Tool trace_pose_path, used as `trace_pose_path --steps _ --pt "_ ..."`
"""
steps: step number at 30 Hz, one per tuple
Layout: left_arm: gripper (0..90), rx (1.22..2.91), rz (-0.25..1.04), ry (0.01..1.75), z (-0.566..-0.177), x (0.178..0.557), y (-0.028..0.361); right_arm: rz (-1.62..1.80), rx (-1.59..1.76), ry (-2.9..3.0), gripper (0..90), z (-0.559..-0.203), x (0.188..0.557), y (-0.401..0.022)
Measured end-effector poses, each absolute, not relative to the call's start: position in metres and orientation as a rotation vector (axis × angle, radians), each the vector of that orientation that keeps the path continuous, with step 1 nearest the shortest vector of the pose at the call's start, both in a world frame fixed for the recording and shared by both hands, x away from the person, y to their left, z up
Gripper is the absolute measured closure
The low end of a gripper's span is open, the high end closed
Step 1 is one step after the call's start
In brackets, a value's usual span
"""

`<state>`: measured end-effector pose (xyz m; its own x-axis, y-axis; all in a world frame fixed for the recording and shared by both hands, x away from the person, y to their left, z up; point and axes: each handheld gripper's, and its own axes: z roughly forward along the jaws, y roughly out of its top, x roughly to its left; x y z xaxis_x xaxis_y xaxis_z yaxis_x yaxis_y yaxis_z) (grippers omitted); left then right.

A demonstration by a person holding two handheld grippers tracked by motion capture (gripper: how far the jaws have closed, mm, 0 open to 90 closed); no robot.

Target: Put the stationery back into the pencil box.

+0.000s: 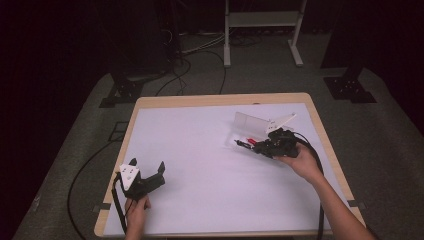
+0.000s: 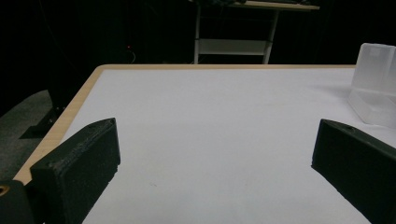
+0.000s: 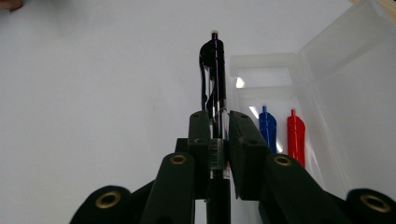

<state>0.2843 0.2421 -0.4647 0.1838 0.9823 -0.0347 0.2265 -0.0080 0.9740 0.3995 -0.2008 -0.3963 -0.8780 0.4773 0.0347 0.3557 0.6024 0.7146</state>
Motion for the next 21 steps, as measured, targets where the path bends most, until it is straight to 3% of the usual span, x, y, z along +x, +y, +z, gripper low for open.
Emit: trace_pose_path --steps 21 --pt "0.4 1.447 0.944 1.233 -0.465 0.284 0.242 1.048 0.858 2.649 78.7 -0.418 0.429 -0.219"
